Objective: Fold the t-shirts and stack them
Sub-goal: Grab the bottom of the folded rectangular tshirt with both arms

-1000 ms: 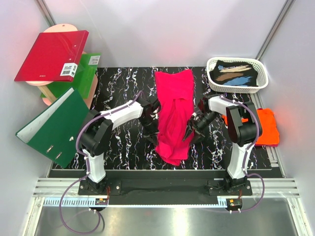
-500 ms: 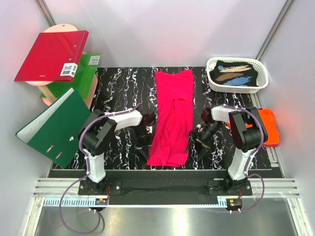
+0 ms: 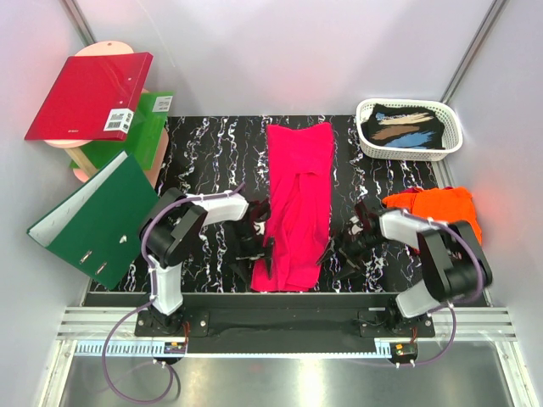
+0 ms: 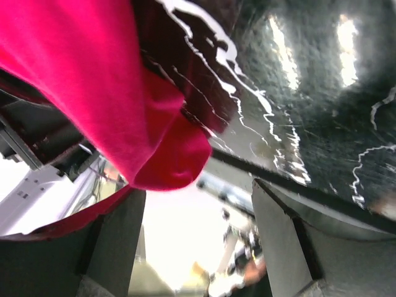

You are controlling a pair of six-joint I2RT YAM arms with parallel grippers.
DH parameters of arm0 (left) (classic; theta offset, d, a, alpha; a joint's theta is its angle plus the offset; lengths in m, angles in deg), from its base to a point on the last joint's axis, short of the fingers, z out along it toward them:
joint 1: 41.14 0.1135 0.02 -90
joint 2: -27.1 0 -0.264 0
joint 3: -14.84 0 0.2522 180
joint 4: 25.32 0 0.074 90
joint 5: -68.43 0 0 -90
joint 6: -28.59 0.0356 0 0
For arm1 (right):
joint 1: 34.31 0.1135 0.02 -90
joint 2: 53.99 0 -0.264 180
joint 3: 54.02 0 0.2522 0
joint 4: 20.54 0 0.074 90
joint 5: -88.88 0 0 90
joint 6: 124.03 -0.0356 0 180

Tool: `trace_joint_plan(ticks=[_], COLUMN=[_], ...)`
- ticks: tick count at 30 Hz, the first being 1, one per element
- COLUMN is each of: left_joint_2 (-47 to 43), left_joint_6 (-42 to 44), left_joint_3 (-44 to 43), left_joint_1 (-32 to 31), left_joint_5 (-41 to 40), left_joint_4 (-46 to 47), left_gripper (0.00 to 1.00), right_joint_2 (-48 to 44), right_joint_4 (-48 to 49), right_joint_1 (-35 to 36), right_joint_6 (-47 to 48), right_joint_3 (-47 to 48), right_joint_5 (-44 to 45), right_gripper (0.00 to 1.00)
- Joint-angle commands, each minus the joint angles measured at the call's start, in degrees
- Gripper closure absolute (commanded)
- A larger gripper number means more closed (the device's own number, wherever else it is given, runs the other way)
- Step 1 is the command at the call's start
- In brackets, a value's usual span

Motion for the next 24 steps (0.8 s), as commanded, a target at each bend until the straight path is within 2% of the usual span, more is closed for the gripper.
trace_joint_plan(ticks=[1, 2, 5, 8, 10, 14, 17, 19, 20, 21, 22, 23, 24], left_joint_2=[0.38, 0.46, -0.06, -0.68, -1.12, -2.17, -2.44, -2.79, -2.88, -3.05, -3.14, -3.14, -3.05], left_joint_6=[0.11, 0.11, 0.29, 0.72, 0.81, 0.55, 0.55, 0.55, 0.55, 0.55, 0.64, 0.64, 0.64], left_joint_3=[-2.81, -2.73, -1.50, -0.09, 0.88, 1.58, 1.49, 1.67, 1.58, 1.67, 1.67, 1.41, 1.32], left_joint_1=[-0.59, -0.67, -0.59, -0.50, -0.50, -0.15, 0.38, 0.99, 1.17, 1.52, 1.70, 1.87, 2.22], left_joint_5=[0.34, 0.34, -0.37, -1.33, -1.51, -1.95, -1.95, -2.04, -2.04, -2.04, -1.95, -2.21, -2.13], left_joint_4=[1.32, 1.32, 1.40, 1.32, 1.40, 1.49, 1.32, 1.23, 1.23, 1.23, 1.23, 1.14, 0.88], left_gripper=[0.09, 0.09, 0.08, 0.08, 0.08, 0.08, 0.09, 0.12, 0.16, 0.21, 0.48, 0.72, 0.90], right_joint_2=[-10.07, -13.22, -15.97, -12.57, -9.49, 1.13, 5.98, 7.49, 8.89, 9.68, 10.47, 11.53, 11.71], right_joint_4=[20.14, 25.83, 34.29, 40.88, 43.02, 40.05, 36.90, 34.25, 29.28, 27.05, 24.59, 19.35, 16.68], right_joint_1=[1.39, 1.56, 3.93, 7.79, 10.34, 16.67, 17.30, 17.21, 17.30, 17.30, 17.30, 17.30, 17.30], right_joint_6=[-13.77, -17.44, -22.74, -23.90, -23.11, -20.03, -20.03, -19.16, -18.54, -17.92, -16.27, -15.81, -15.46], right_joint_3=[-9.33, -11.19, -17.17, -19.73, -17.99, -9.82, -6.64, -4.46, -3.31, -2.08, 0.45, 1.61, 2.58], right_joint_5=[4.71, 5.69, 9.11, 10.70, 11.32, 12.46, 11.76, 10.97, 10.54, 9.83, 7.65, 6.76, 6.14], right_gripper=[0.23, 0.24, 0.24, 0.26, 0.27, 0.27, 0.31, 0.33, 0.47, 0.53, 0.65, 0.83, 0.90])
